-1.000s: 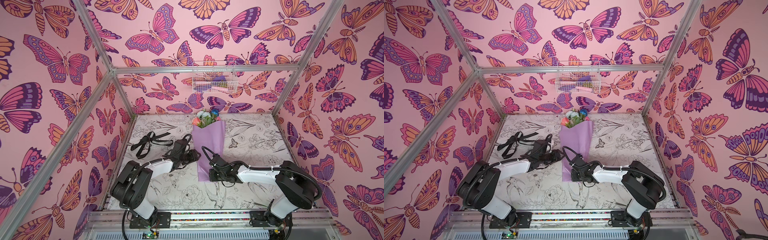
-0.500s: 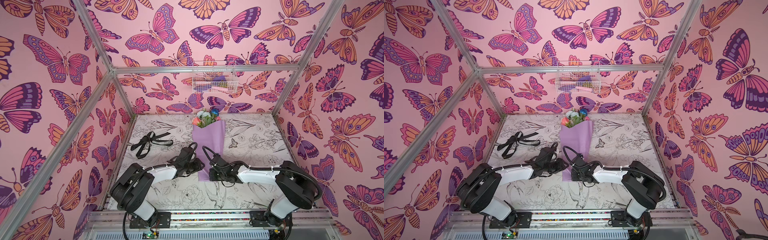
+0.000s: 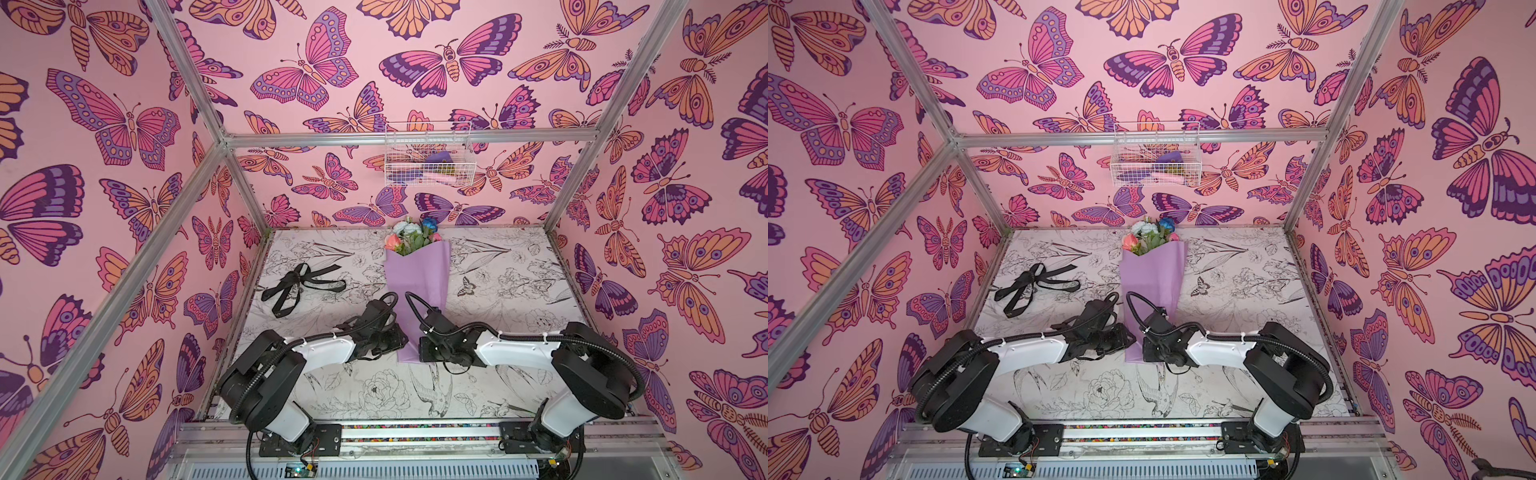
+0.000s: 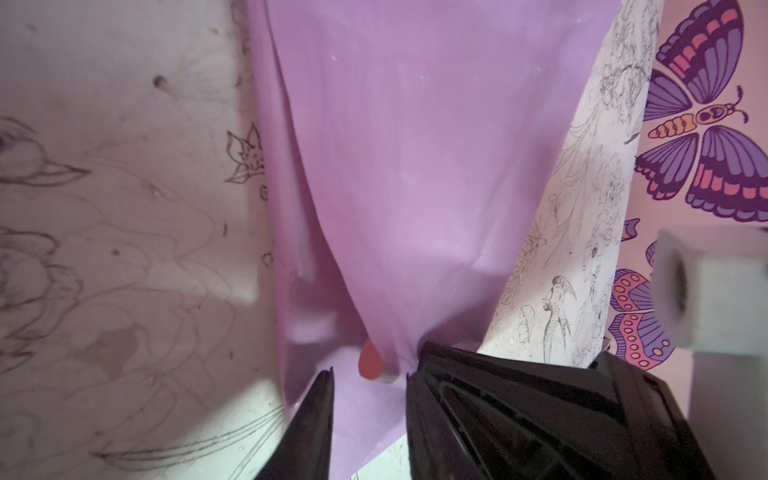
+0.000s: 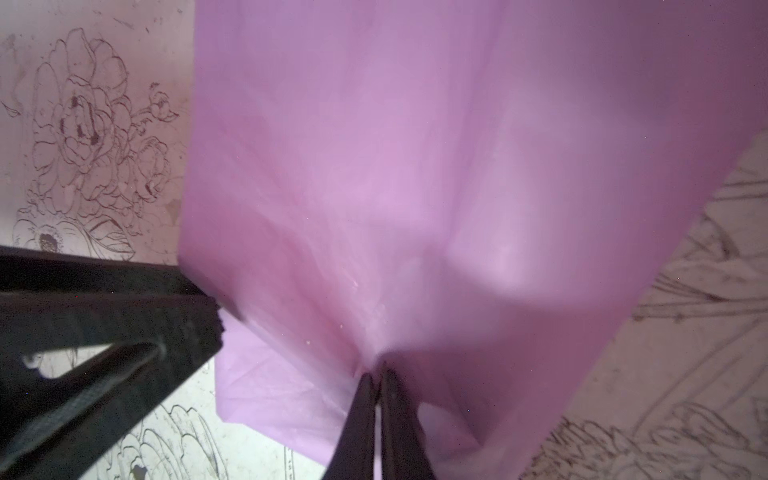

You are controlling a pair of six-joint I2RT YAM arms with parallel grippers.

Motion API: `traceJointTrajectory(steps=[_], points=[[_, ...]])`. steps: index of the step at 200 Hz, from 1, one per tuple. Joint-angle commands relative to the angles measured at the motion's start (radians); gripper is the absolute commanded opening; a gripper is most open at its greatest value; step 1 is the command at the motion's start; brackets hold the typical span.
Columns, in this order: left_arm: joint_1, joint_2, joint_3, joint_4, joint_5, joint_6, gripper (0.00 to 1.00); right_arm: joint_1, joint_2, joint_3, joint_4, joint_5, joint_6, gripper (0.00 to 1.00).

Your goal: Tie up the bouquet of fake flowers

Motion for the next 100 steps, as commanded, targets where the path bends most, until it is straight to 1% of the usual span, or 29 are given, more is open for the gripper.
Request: traceJointTrajectory(steps=[1, 24, 34, 46, 48, 67, 100], points=[[-0.003, 0.023, 0.004, 0.027, 0.007, -0.012, 0.23, -0.007, -0.020, -0.017, 0.007, 0.015, 0.016, 0.10], [-0.004, 0.036, 0.006, 0.055, 0.003, -0.012, 0.17, -0.006, -0.034, -0.026, 0.019, 0.012, 0.022, 0.10], [-0.003, 0.041, 0.004, 0.068, 0.000, -0.013, 0.11, -0.007, -0.038, -0.028, 0.021, 0.014, 0.025, 0.10], [-0.003, 0.048, 0.001, 0.070, -0.016, -0.013, 0.02, -0.007, -0.038, -0.031, 0.019, 0.018, 0.030, 0.10], [-0.004, 0.049, 0.000, 0.069, -0.019, -0.013, 0.00, -0.008, -0.061, -0.031, 0.018, 0.020, 0.031, 0.11], [-0.001, 0.060, -0.001, 0.072, -0.042, -0.003, 0.00, -0.007, -0.096, -0.041, 0.023, 0.023, 0.038, 0.12], [0.003, 0.090, 0.004, 0.070, -0.040, 0.016, 0.00, -0.030, -0.148, -0.050, 0.030, 0.004, 0.045, 0.16]])
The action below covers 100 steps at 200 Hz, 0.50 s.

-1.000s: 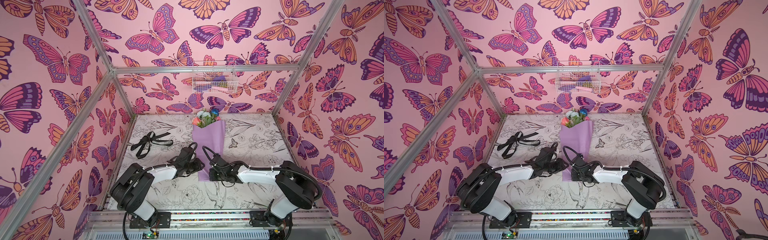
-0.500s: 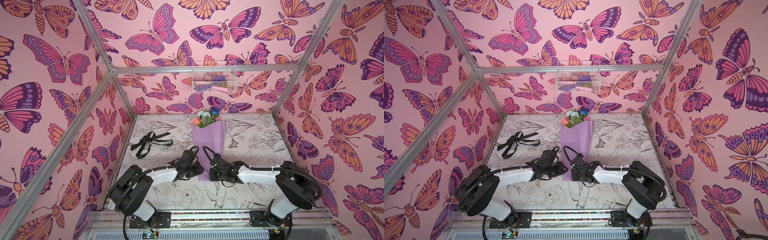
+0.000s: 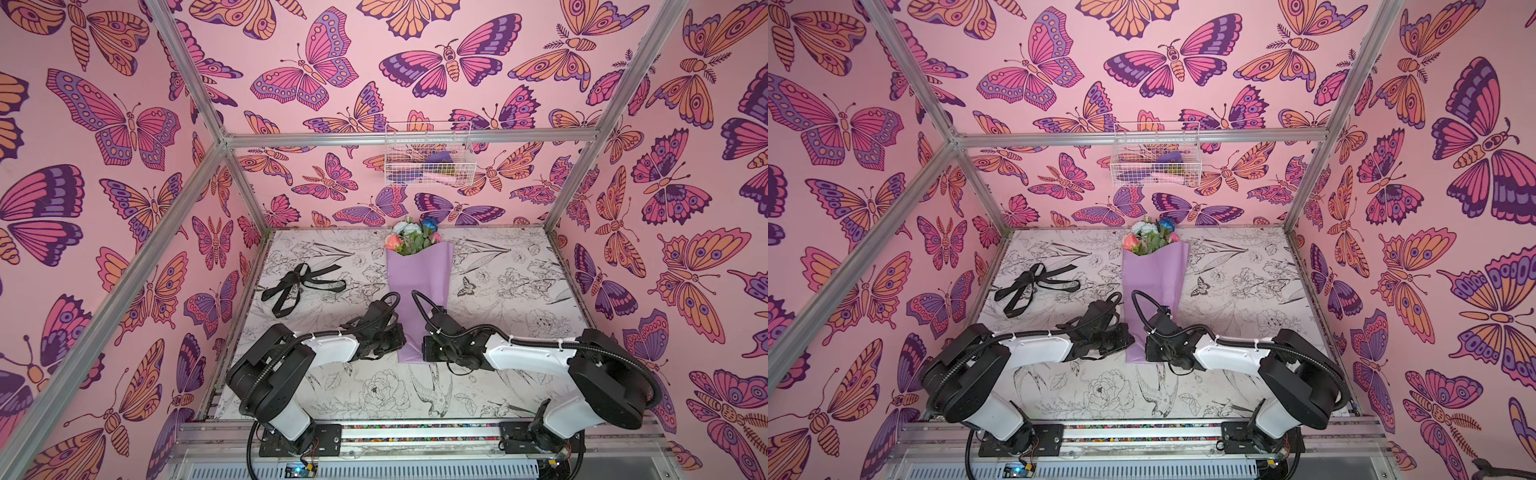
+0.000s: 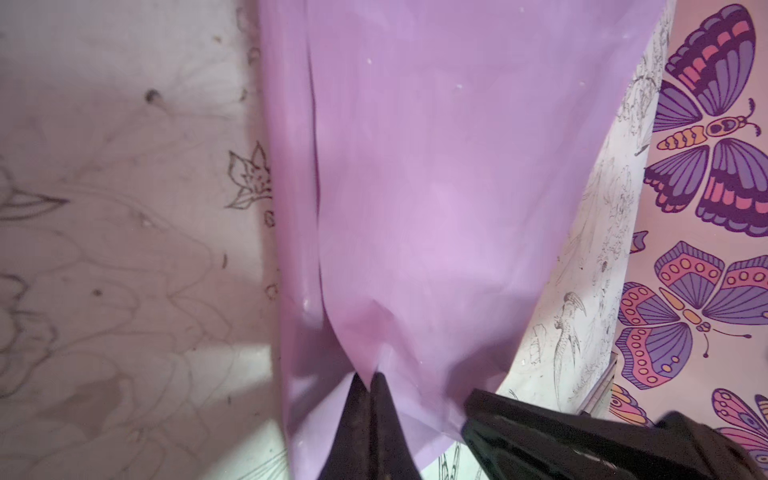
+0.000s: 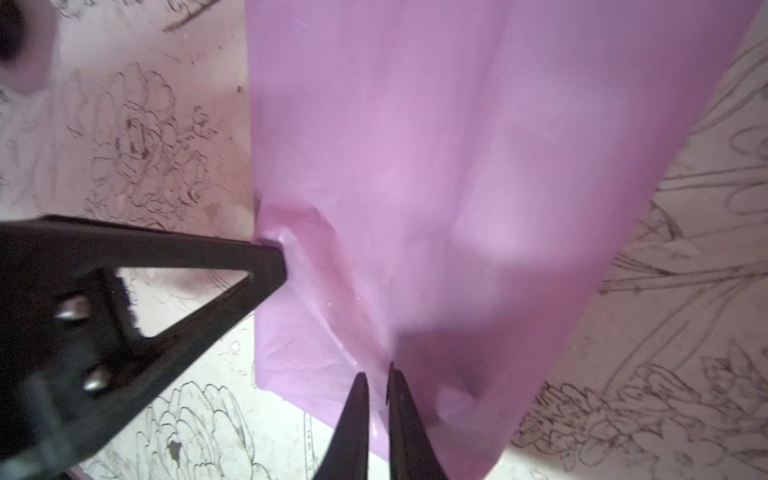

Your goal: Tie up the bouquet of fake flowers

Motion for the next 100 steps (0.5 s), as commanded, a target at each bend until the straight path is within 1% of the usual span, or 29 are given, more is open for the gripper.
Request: traceJointTrajectory(steps=[1, 26, 58, 91, 100], points=[[0.004, 0.030, 0.005, 0.007, -0.018, 0.027, 0.00, -0.025, -0.049, -0.012, 0.014, 0.003, 0.020, 0.16], [0.007, 0.038, 0.015, -0.009, -0.014, 0.044, 0.00, -0.060, -0.102, -0.034, 0.048, -0.023, 0.037, 0.17], [0.007, 0.017, 0.016, -0.039, -0.044, 0.065, 0.00, -0.121, -0.156, -0.077, 0.107, -0.074, 0.051, 0.17], [0.007, -0.003, 0.024, -0.078, -0.072, 0.095, 0.00, -0.198, -0.138, -0.131, 0.241, -0.224, 0.084, 0.18], [0.008, -0.003, 0.026, -0.083, -0.077, 0.101, 0.00, -0.212, -0.120, -0.146, 0.292, -0.270, 0.099, 0.19]])
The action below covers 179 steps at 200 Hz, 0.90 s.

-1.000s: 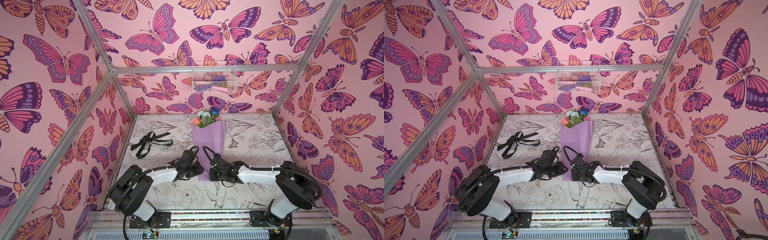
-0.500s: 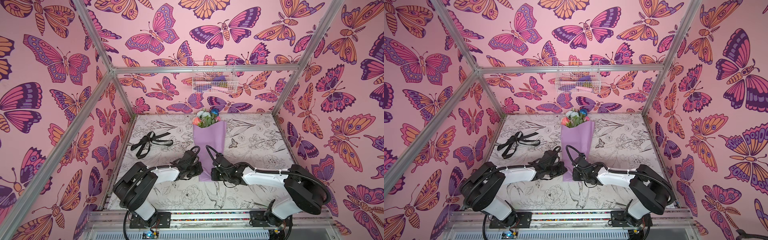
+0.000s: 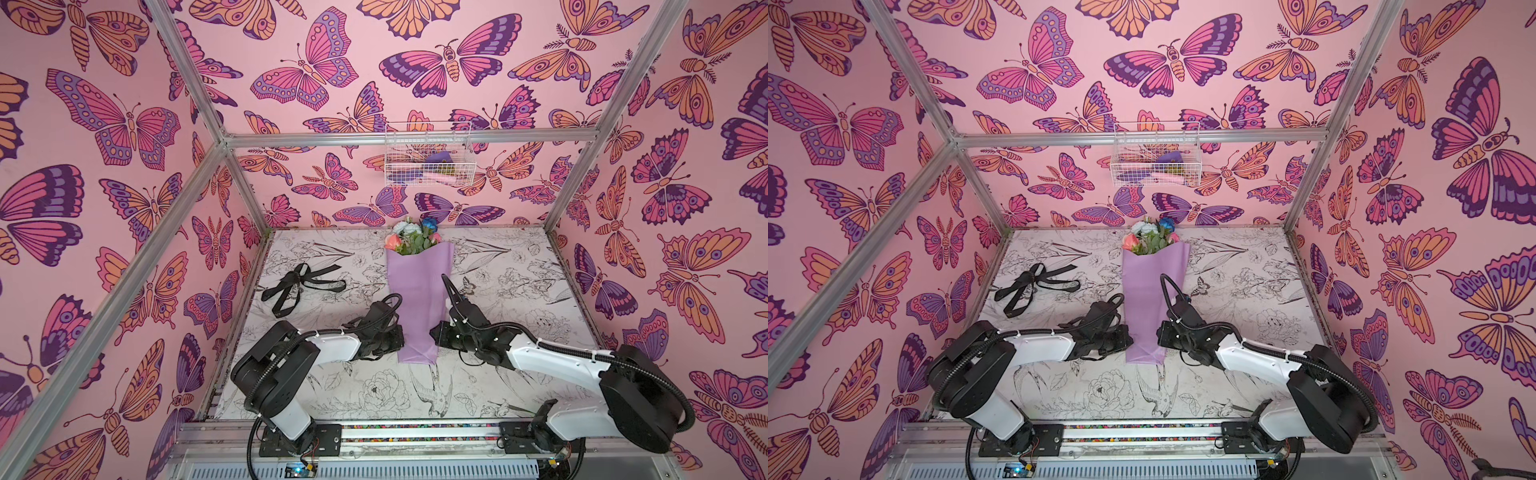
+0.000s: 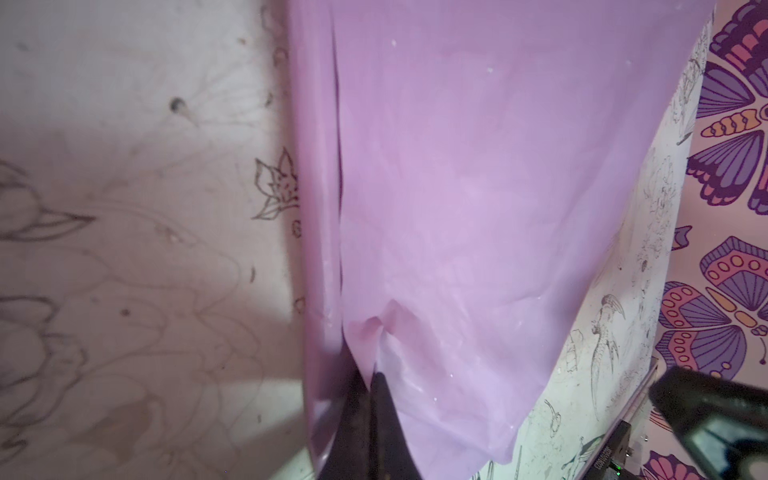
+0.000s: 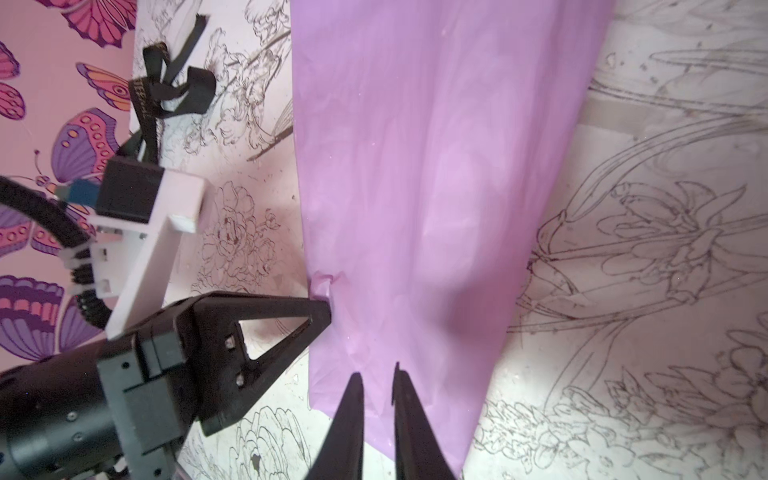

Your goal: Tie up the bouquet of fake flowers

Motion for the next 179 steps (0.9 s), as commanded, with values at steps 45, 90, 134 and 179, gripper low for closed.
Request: traceJointTrajectory(steps=[45, 90, 134, 179], points=[[0.006, 0.016, 0.022, -0.059, -0.050, 0.049, 0.00, -0.065, 0.165, -0.058, 0.349, -0.272, 0.119, 0.21], [0.006, 0.037, 0.018, -0.063, -0.059, 0.047, 0.00, -0.165, 0.333, -0.138, 0.577, -0.347, 0.197, 0.19], [0.010, 0.063, 0.011, -0.071, -0.056, 0.044, 0.00, -0.233, 0.507, -0.145, 0.774, -0.429, 0.240, 0.19], [0.011, 0.057, 0.006, -0.080, -0.053, 0.050, 0.00, -0.286, 0.573, -0.123, 0.887, -0.454, 0.264, 0.19]])
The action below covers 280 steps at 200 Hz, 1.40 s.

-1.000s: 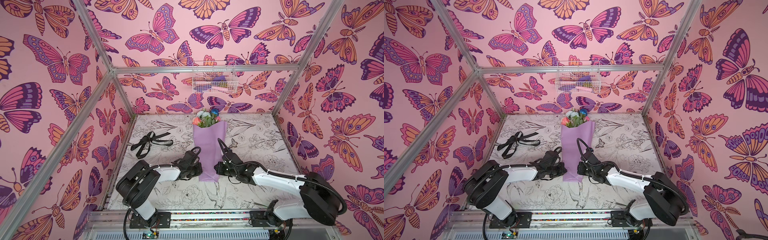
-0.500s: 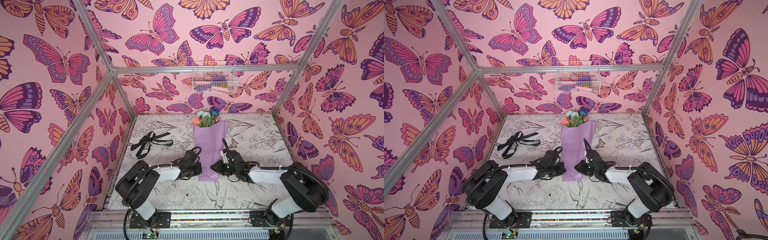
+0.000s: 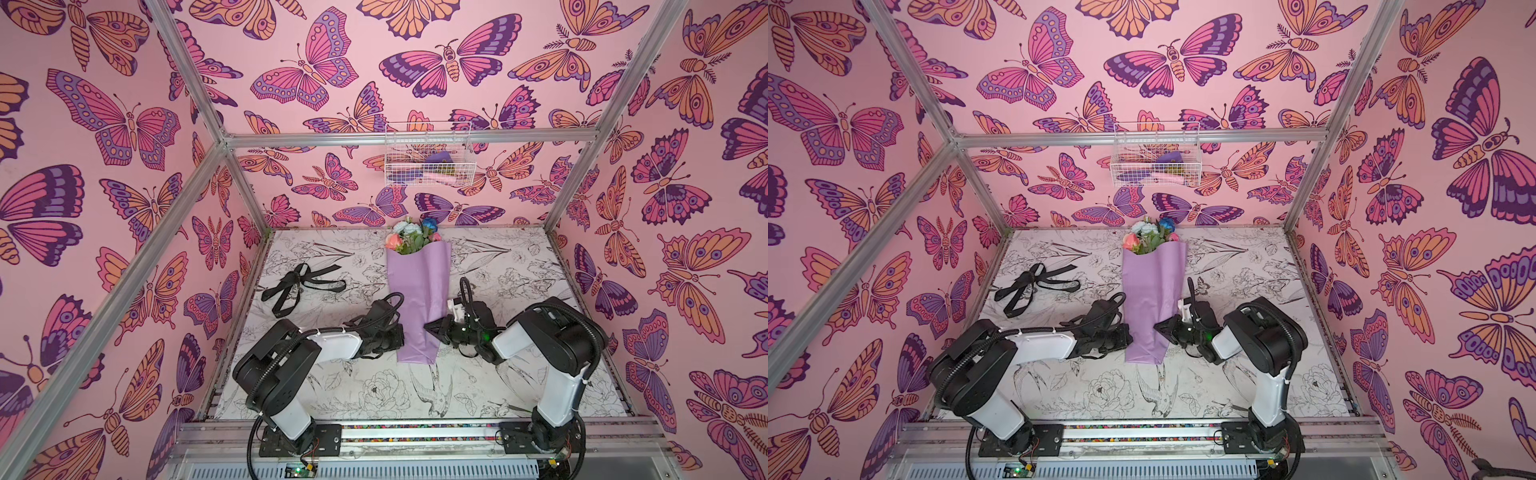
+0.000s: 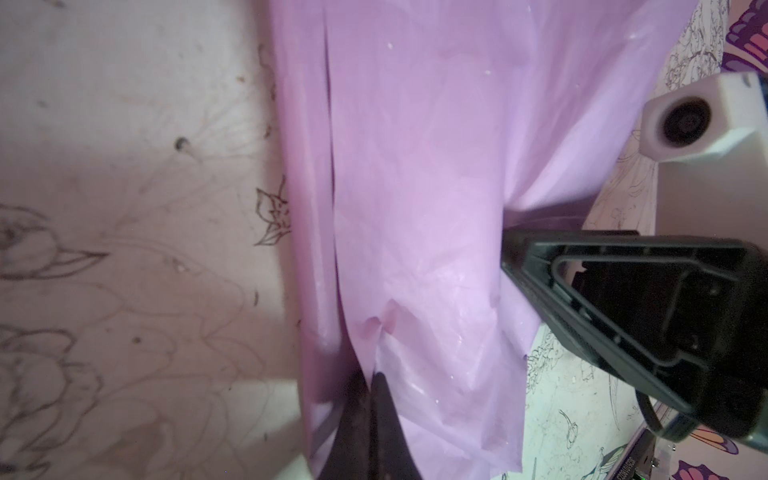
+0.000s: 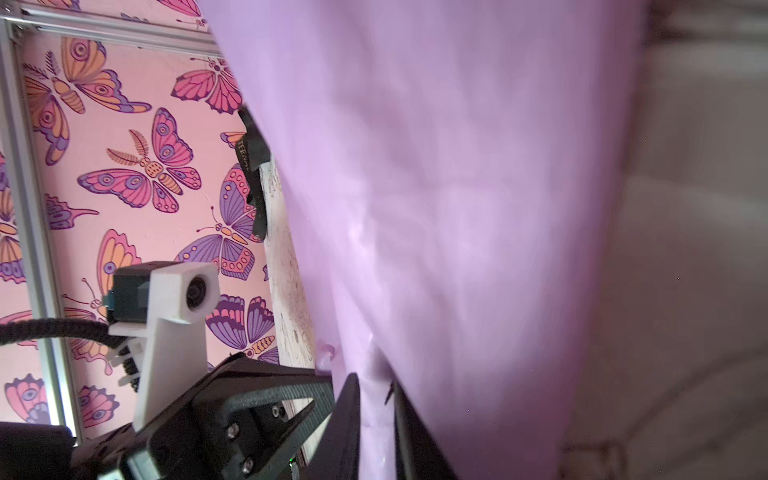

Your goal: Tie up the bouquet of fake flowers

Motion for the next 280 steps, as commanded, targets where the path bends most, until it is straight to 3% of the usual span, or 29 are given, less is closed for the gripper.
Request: traceJointTrajectory(steps=[1, 84, 156, 237, 280], points=[[0.008, 0.039, -0.016, -0.066, -0.034, 0.014, 0.00, -0.033, 0.042, 0.005, 0.001, 0.028, 0.017, 0.19], [0.009, 0.050, -0.007, -0.069, -0.019, 0.015, 0.00, -0.143, -0.036, 0.243, -0.427, 0.039, -0.236, 0.33], [0.010, 0.044, -0.018, -0.069, -0.013, 0.013, 0.00, -0.232, 0.141, 0.409, -0.407, -0.027, -0.240, 0.32], [0.009, 0.037, -0.028, -0.069, -0.002, 0.007, 0.00, -0.318, 0.304, 0.763, -0.695, -0.017, -0.407, 0.33], [0.007, 0.025, -0.034, -0.068, -0.001, 0.000, 0.00, -0.369, 0.445, 0.999, -0.816, -0.046, -0.422, 0.34]])
